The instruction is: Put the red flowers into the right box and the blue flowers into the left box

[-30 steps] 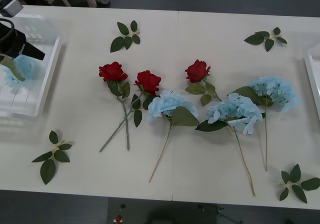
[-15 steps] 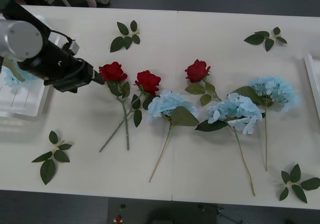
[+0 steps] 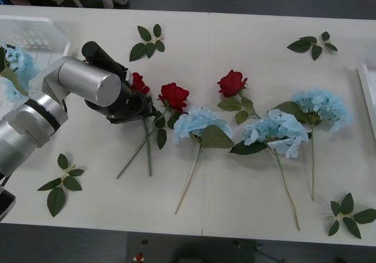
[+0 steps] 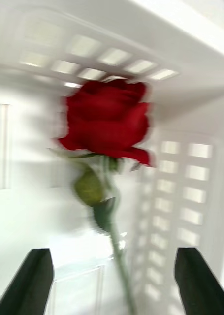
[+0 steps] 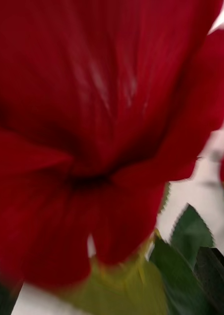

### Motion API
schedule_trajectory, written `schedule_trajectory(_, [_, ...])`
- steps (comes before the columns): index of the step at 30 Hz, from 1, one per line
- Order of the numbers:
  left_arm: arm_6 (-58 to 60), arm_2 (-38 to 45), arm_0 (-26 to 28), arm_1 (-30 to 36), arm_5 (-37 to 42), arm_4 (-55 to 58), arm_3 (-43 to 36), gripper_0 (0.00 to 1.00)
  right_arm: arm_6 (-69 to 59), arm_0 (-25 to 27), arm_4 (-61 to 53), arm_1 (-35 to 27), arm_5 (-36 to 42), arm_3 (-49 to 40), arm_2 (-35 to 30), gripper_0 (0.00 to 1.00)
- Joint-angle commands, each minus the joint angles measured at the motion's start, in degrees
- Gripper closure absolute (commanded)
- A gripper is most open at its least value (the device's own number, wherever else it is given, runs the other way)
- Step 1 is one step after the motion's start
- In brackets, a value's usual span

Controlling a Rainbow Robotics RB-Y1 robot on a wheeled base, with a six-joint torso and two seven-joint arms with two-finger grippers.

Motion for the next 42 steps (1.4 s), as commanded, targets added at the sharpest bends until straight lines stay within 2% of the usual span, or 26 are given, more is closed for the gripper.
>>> schedule_trajectory(1, [1.07, -2.00, -3.46, -0.59, -2.98, -4.76, 2.30, 0.00, -1.78, 4.20, -9.01, -7.88, 11.18, -16.25, -2.95, 0.06])
schedule_trajectory(5, [0.99, -2.00, -3.46, -1.21, -4.21, -6.96, 3.09, 0.00, -13.12, 10.52, -14.81, -13.07, 20.15, -32.69, -5.23, 0.06])
schedule_trajectory(6, [0.90, -2.09, -3.46, -1.47, -4.21, -7.84, 3.09, 0.14, -18.83, 13.60, -15.34, -15.09, 21.29, -39.63, -5.58, 0.06])
schedule_trajectory(7, [0.90, -2.09, -3.46, -1.65, -4.21, -8.19, 3.09, 0.33, -23.31, 15.80, -14.99, -16.41, 21.38, -44.64, -5.76, 0.06])
schedule_trajectory(9, [0.90, -2.09, -3.46, -2.09, -4.30, -11.09, 2.65, 0.79, -37.46, 22.74, -11.21, -19.66, 19.80, -58.00, -5.76, 0.06])
schedule_trajectory(10, [0.99, -2.09, -3.46, -2.35, -4.30, -12.32, 2.48, 0.97, -42.73, 25.11, -8.92, -20.54, 18.83, -62.13, -5.76, 0.05])
schedule_trajectory(11, [0.99, -2.09, -3.46, -2.44, -4.30, -13.02, 2.48, 1.00, -47.48, 27.31, -6.55, -20.72, 18.04, -65.91, -5.76, 0.06])
schedule_trajectory(14, [0.99, -2.09, -3.37, -2.79, -4.21, -14.69, 2.57, 1.00, -58.38, 32.23, 0.13, -19.31, 17.07, -73.20, -5.76, 0.05])
schedule_trajectory(19, [0.99, -2.18, -3.29, -2.79, -4.21, -15.13, 2.65, 1.00, -65.59, 33.20, 6.20, -11.58, 20.59, -74.35, -5.76, 0.06])
schedule_trajectory(25, [0.99, -2.18, -3.37, -2.79, -4.21, -16.19, 2.57, 1.00, -69.45, 32.85, 13.49, -2.96, 21.03, -70.83, -5.76, 0.05])
schedule_trajectory(30, [1.07, -1.92, -3.55, -2.35, -4.21, -18.65, 1.86, 1.00, -69.37, 32.85, 16.83, 1.61, 19.88, -67.58, -5.76, 0.05])
schedule_trajectory(33, [0.72, 0.90, -3.81, -0.51, -4.21, -18.91, -1.30, 1.00, -69.01, 32.76, 17.97, 3.01, 18.48, -65.82, -5.76, 0.06])
schedule_trajectory(36, [-2.44, 5.29, -4.52, 2.83, -2.10, -11.97, -7.19, 1.00, -68.75, 32.50, 17.97, 3.80, 16.90, -63.54, -5.76, 0.07])
schedule_trajectory(38, [-6.57, 9.25, -4.69, 5.03, -0.96, -5.02, -12.02, 1.00, -68.40, 32.41, 17.97, 4.24, 16.37, -62.39, -5.76, 0.27])
schedule_trajectory(41, [-13.52, 14.87, -4.52, 7.76, 0.71, 5.26, -20.20, 1.00, -68.13, 32.06, 17.97, 4.51, 16.02, -61.43, -5.76, 0.67])
schedule_trajectory(42, [-15.27, 15.40, -4.60, 8.28, 0.71, 6.93, -21.69, 1.00, -68.05, 31.97, 17.97, 4.51, 16.02, -61.25, -5.76, 0.74])
